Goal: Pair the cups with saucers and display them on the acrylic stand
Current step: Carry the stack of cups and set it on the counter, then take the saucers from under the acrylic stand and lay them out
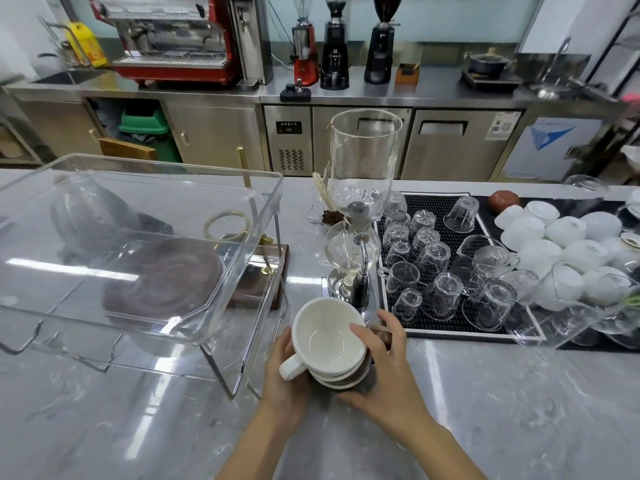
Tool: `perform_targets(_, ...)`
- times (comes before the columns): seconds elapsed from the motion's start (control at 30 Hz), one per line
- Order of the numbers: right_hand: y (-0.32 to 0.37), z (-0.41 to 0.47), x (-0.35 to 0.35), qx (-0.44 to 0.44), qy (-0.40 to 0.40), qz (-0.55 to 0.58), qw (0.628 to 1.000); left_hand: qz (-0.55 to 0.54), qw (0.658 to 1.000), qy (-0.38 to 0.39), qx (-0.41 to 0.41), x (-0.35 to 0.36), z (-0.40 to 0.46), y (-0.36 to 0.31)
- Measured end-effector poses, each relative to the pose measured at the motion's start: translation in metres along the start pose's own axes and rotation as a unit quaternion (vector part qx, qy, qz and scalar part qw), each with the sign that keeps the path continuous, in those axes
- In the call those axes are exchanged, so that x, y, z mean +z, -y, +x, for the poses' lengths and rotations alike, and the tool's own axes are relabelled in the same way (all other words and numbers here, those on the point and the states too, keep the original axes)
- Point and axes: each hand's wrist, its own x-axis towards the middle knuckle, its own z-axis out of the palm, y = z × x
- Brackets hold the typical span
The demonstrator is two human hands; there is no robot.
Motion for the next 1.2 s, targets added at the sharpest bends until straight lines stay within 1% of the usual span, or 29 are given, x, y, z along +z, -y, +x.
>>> perform_targets(0.03,0.0,-0.001,0.0,0.003,0.003,0.001,1.0,-0.002,1.0,-0.013,0.0,-0.001,0.0,0.003)
perform_targets(0.1,0.0,-0.002,-0.002,0.014,0.007,0.004,1.0,0.015,0.999,-0.034,0.031,-0.003,-0.003,0.006)
perform_targets(0.17,0.002,-0.003,-0.005,0.024,0.008,0.002,1.0,0.061,0.994,-0.065,0.07,-0.006,-0.007,0.007)
perform_targets(0.23,0.008,-0.007,-0.008,0.026,0.009,-0.009,1.0,0.096,0.988,-0.086,0.087,-0.016,-0.013,0.009)
perform_targets(0.27,0.012,-0.009,-0.01,0.026,0.009,-0.013,1.0,0.131,0.982,-0.098,0.096,-0.021,-0.015,0.011)
perform_targets(0.3,0.017,-0.012,-0.012,0.025,0.007,-0.016,1.0,0.175,0.973,-0.103,0.11,-0.027,-0.018,0.013)
perform_targets(0.37,0.027,-0.018,-0.015,0.014,-0.013,-0.025,1.0,0.273,0.943,-0.114,0.151,-0.035,-0.029,0.018)
perform_targets(0.43,0.038,-0.025,-0.015,-0.01,-0.048,-0.03,0.998,0.338,0.916,-0.121,0.181,-0.042,-0.045,0.024)
perform_targets(0.53,0.056,-0.035,-0.009,-0.063,-0.088,-0.022,0.994,0.418,0.877,-0.085,0.223,-0.053,-0.076,0.029)
perform_targets(0.57,0.06,-0.037,-0.008,-0.075,-0.097,-0.022,0.992,0.448,0.856,-0.077,0.246,-0.058,-0.081,0.031)
perform_targets(0.6,0.066,-0.04,-0.006,-0.083,-0.104,-0.022,0.991,0.485,0.825,-0.076,0.282,-0.064,-0.087,0.031)
perform_targets(0.67,0.076,-0.045,-0.002,-0.104,-0.116,-0.029,0.987,0.542,0.735,-0.085,0.398,-0.077,-0.099,0.025)
perform_targets(0.7,0.079,-0.046,0.0,-0.115,-0.121,-0.032,0.985,0.551,0.693,-0.091,0.456,-0.082,-0.102,0.021)
perform_targets(0.73,0.082,-0.047,0.003,-0.127,-0.123,-0.036,0.984,0.552,0.659,-0.104,0.501,-0.086,-0.106,0.017)
perform_targets(0.77,0.085,-0.048,0.006,-0.139,-0.122,-0.041,0.982,0.548,0.634,-0.116,0.533,-0.09,-0.11,0.012)
perform_targets(0.8,0.089,-0.049,0.01,-0.15,-0.123,-0.045,0.98,0.548,0.617,-0.134,0.549,-0.095,-0.114,0.006)
perform_targets(0.9,0.103,-0.051,0.023,-0.176,-0.128,-0.037,0.975,0.564,0.577,-0.166,0.567,-0.108,-0.128,-0.009)
perform_targets(0.97,0.116,-0.053,0.031,-0.196,-0.125,-0.03,0.972,0.59,0.563,-0.175,0.552,-0.115,-0.137,-0.017)
perform_targets(1.07,0.136,-0.053,0.045,-0.213,-0.106,-0.02,0.971,0.62,0.557,-0.196,0.517,-0.13,-0.149,-0.029)
perform_targets(1.2,0.157,-0.053,0.065,-0.217,-0.088,0.003,0.972,0.618,0.575,-0.203,0.495,-0.144,-0.16,-0.041)
